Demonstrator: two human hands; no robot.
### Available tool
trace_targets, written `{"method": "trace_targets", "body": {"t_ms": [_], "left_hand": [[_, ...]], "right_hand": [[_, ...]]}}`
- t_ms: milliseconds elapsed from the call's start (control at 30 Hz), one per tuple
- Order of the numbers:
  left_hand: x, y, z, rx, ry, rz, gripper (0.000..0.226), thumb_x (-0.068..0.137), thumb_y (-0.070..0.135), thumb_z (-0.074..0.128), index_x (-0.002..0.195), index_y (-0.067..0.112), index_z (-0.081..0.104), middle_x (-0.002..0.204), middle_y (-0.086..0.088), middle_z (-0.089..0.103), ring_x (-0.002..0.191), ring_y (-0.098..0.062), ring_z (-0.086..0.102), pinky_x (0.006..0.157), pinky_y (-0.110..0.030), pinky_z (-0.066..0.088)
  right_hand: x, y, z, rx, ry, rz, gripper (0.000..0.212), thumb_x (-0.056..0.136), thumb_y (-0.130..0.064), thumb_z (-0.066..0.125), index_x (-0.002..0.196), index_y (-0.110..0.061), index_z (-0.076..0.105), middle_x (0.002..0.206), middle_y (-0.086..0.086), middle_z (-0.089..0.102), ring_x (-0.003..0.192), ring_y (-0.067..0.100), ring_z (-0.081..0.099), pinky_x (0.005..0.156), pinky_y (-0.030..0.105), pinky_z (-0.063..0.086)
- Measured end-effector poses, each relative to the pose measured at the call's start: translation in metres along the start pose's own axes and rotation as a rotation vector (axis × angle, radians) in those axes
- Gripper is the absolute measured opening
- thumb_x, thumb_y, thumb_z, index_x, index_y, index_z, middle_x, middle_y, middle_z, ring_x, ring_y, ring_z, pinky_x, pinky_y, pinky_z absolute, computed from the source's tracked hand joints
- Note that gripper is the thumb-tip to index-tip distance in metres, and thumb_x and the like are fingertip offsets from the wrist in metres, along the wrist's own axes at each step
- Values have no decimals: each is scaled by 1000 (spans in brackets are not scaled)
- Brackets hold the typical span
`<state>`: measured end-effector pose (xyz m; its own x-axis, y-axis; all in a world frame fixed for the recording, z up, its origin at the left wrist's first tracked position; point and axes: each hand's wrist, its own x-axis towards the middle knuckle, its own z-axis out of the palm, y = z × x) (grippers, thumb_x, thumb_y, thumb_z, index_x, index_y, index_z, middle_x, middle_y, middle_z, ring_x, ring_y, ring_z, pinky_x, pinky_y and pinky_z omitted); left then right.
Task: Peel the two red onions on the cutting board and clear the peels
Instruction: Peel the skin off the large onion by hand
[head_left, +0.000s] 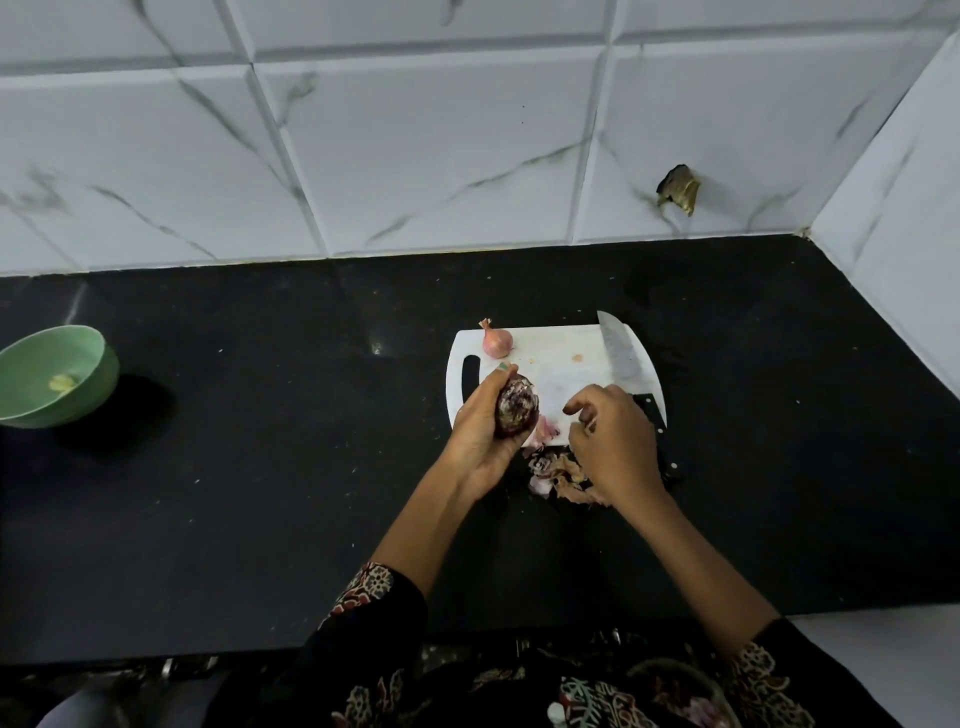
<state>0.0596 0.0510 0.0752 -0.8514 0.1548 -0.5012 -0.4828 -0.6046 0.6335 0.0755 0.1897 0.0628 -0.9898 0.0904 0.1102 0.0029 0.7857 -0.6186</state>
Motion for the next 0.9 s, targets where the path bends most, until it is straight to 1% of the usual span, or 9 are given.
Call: {"method": "trace_targets", "body": {"t_ms": [67, 133, 233, 333, 500, 633, 733, 833, 900], "left_hand": [[-1, 0, 0, 7, -32, 10, 12, 92, 24, 59, 91, 15, 66, 82, -2, 71, 72, -10, 68, 66, -23, 55], [-2, -1, 1, 8, -44, 20, 12, 93, 23, 58, 89, 14, 66, 80, -2, 71, 68, -9, 68, 61, -22, 54], [-2, -2, 0, 7, -54, 19, 16, 93, 22, 57, 94, 10, 66, 91, -8, 72, 78, -15, 70, 62, -24, 55], [-1, -4, 0, 18, -66, 12, 23, 91, 24, 58, 106, 8, 65, 108, -14, 68, 93, -21, 67, 72, -29, 56], [-1, -6, -2, 19, -53, -8, 35, 89, 26, 59, 116, 5, 63, 121, -20, 64, 103, -25, 64, 82, -32, 53], [-2, -5, -3, 31, -56, -6, 17, 90, 24, 57, 88, 10, 66, 86, -8, 71, 69, -13, 67, 58, -23, 54], [-4, -4, -1, 32, -55, 10, 15, 91, 22, 57, 81, 12, 63, 69, -2, 69, 57, -8, 64, 50, -20, 51], [-6, -4, -1, 9, -55, 12, 15, 92, 21, 56, 83, 12, 64, 71, -3, 69, 57, -9, 65, 50, -20, 51], [-5, -4, -2, 13, -54, 5, 16, 91, 23, 57, 91, 9, 65, 87, -8, 70, 71, -13, 67, 58, -23, 54]], "right_hand": [[1, -8, -4, 152, -66, 27, 12, 82, -9, 66, 88, -20, 67, 98, -3, 49, 86, 11, 53, 76, 19, 46], [1, -21, -10, 362, -45, 47, 7, 84, -14, 66, 90, -18, 67, 100, -1, 56, 76, 2, 58, 64, 7, 44], [0, -36, -12, 560, -47, 68, 17, 81, -26, 71, 95, -17, 66, 96, -1, 66, 77, 5, 64, 66, 16, 50], [-1, -41, -10, 553, -55, 62, 21, 77, -25, 75, 95, -17, 66, 95, -2, 66, 86, 10, 64, 74, 26, 55], [-1, -41, -11, 520, -17, 18, 14, 77, -17, 73, 89, -16, 68, 86, -6, 66, 75, 7, 63, 65, 21, 54], [-1, -36, -13, 514, 14, 14, 7, 80, -8, 68, 86, -12, 70, 76, -5, 68, 69, 5, 65, 65, 18, 54], [-1, -31, -13, 515, 17, 36, 9, 81, -5, 66, 88, -10, 70, 77, -2, 70, 73, 8, 67, 69, 22, 56], [-4, -32, -12, 580, 21, 71, 11, 84, -8, 64, 92, -12, 69, 84, 3, 71, 75, 14, 69, 70, 27, 57], [-6, -35, -12, 584, 13, 60, 14, 83, -16, 68, 97, -14, 68, 86, 0, 70, 77, 10, 67, 68, 19, 55]]}}
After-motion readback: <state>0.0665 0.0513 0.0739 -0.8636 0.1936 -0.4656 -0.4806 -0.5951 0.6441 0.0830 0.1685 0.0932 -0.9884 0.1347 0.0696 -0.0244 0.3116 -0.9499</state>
